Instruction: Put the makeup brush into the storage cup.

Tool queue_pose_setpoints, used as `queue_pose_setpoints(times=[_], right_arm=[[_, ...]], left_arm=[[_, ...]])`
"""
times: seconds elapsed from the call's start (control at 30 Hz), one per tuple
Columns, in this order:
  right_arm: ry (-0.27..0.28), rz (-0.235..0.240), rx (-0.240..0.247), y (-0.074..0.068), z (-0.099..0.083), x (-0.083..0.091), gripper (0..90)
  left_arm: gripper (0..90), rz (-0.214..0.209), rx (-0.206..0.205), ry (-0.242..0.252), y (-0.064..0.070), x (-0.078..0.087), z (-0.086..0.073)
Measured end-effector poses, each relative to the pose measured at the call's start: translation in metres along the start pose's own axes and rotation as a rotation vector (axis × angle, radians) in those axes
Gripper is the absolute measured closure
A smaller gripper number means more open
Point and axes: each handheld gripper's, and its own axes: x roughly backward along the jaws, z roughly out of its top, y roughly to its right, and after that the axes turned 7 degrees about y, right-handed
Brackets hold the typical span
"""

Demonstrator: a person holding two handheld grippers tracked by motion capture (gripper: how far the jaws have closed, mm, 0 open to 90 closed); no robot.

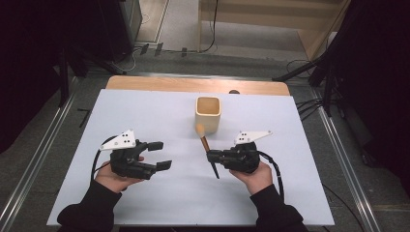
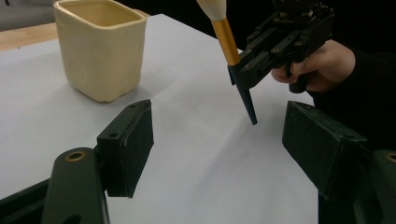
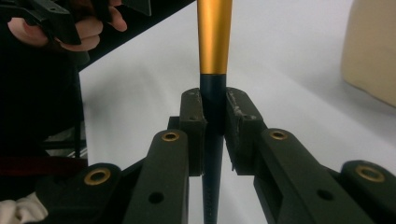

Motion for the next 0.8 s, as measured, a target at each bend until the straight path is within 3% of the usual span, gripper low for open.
queue_pose_setpoints(times=[0.23,0.43,0.8], right_arm=[[-0.003,0.035,-0.024,-0.001,-0.002,-0.008,79.3],[-0.013,0.042,-0.017,-0.003,-0.002,-0.015,79.2],[-0.019,0.063,-0.047,-0.004,-0.003,-0.026,79.2]], left_arm=[[23.4,-0.026,0.045,-0.012,-0.004,-0.009,-0.002],[25.1,-0.024,0.038,-0.018,-0.002,-0.013,-0.002],[24.5,0.003,0.035,-0.016,0.0,-0.021,-0.002]])
